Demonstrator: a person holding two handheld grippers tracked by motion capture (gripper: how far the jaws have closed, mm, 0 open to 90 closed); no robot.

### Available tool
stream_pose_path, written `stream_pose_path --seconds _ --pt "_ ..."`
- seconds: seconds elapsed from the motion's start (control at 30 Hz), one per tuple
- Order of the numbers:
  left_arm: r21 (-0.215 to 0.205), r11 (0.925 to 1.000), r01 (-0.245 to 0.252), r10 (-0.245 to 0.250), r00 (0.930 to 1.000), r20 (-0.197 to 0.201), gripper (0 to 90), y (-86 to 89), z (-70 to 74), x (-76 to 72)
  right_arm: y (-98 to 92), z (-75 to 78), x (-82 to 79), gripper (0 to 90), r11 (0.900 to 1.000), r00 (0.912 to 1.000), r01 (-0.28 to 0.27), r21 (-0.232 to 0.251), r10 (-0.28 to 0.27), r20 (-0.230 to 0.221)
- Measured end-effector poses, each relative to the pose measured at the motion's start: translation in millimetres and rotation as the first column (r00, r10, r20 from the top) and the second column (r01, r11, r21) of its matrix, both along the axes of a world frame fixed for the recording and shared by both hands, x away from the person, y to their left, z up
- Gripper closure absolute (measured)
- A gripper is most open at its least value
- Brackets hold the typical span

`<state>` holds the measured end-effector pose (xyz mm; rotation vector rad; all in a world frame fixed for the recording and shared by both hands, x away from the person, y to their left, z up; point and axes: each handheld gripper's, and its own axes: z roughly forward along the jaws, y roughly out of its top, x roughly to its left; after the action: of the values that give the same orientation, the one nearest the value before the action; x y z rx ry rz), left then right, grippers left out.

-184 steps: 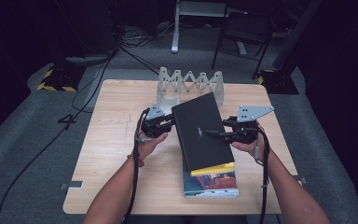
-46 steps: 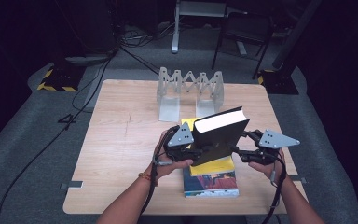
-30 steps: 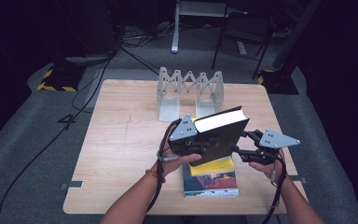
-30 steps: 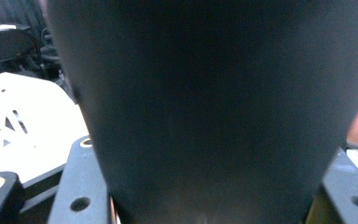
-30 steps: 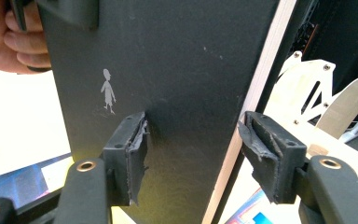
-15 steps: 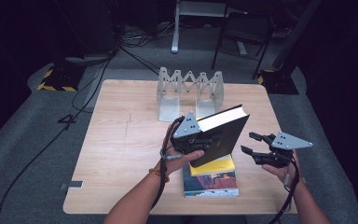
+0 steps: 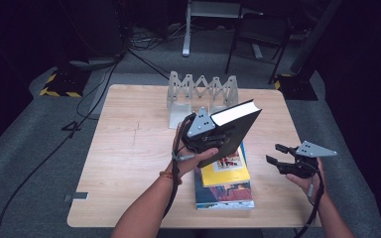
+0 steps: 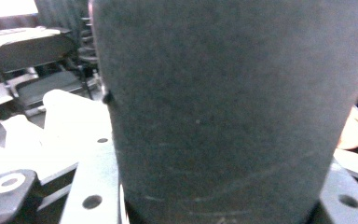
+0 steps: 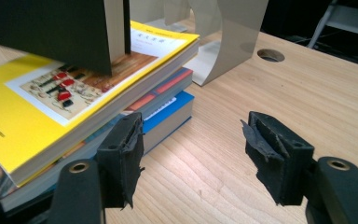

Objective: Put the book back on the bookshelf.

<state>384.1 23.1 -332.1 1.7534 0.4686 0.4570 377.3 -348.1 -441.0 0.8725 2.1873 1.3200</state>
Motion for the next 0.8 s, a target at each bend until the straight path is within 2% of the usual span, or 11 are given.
stream_pose_path --seconds 0.1,0.23,0.4,0.43,0.6,0.8 --pt "-0.001 0.9996 -0.027 0.027 0.9996 0.006 52.1 6.6 3.5 2.2 0.0 -1.7 0.9 37.5 1.000 1.0000 0.003 -0.003 -0.003 -0.004" --pt "0.000 0.9973 -0.073 0.073 0.9972 0.013 52.1 24.8 10.3 6.6 1.4 -4.8 2.6 37.6 1.000 0.9998 0.004 -0.013 -0.005 -0.021" --pt "0.004 0.9881 -0.154 0.153 0.9880 0.016 52.2 50.6 14.9 11.0 3.0 -7.1 3.8 37.6 1.000 0.9995 0.005 -0.024 -0.006 -0.031" --pt "0.004 0.9881 -0.154 0.153 0.9880 0.016 52.2 50.6 14.9 11.0 3.0 -7.1 3.8 37.6 1.000 0.9995 0.005 -0.024 -0.006 -0.031" --pt "0.018 0.9722 -0.234 0.233 0.9723 0.010 52.2 71.2 14.6 18.4 3.6 -9.4 5.3 37.4 1.000 0.9990 0.005 -0.024 -0.006 -0.044" --pt "0.040 0.9449 -0.325 0.325 0.9456 -0.004 52.2 83.0 11.5 34.9 5.1 -9.7 4.8 37.3 0.999 0.9992 0.000 -0.032 -0.001 -0.041"
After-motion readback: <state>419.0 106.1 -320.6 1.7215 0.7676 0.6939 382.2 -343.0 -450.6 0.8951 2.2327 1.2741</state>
